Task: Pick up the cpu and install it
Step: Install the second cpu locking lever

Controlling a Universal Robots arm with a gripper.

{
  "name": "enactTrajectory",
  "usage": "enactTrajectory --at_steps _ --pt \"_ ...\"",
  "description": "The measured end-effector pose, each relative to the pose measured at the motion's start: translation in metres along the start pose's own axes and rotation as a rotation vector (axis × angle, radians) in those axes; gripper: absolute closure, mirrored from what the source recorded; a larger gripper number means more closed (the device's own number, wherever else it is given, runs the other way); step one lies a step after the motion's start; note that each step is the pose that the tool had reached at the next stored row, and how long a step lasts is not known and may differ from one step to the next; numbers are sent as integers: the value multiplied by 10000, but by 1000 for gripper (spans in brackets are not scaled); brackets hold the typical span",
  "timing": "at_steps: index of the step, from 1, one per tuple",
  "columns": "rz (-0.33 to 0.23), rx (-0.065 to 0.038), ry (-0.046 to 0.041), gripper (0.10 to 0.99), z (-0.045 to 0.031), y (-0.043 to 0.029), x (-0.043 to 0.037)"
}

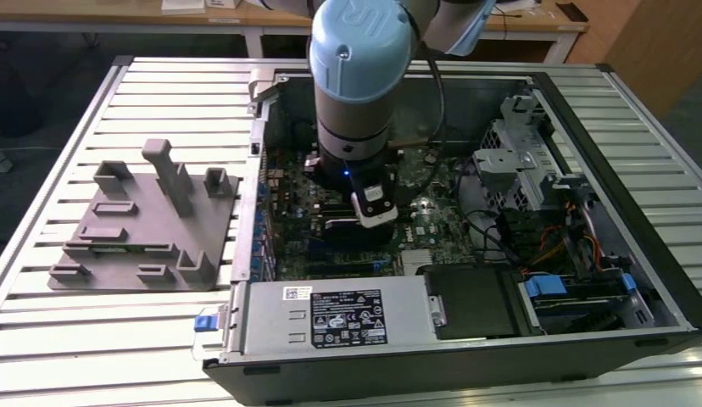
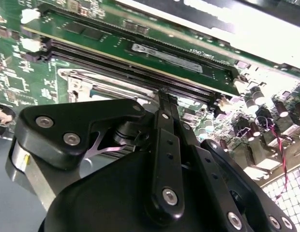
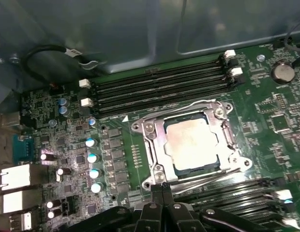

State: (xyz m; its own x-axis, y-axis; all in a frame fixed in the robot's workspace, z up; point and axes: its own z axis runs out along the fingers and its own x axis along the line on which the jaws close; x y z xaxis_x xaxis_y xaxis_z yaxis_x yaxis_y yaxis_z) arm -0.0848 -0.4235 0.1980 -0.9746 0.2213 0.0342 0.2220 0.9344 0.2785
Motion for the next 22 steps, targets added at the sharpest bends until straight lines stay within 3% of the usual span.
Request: enactTrajectory --at_steps 3,7,9,18,22 --pt "7 -108 24 980 19 -16 43" --pt "16 -436 99 980 37 -23 54" --pt "20 -530 119 980 51 -27 55" --pt "25 -608 137 980 102 -42 53" --pt "25 -612 137 980 9 -15 56"
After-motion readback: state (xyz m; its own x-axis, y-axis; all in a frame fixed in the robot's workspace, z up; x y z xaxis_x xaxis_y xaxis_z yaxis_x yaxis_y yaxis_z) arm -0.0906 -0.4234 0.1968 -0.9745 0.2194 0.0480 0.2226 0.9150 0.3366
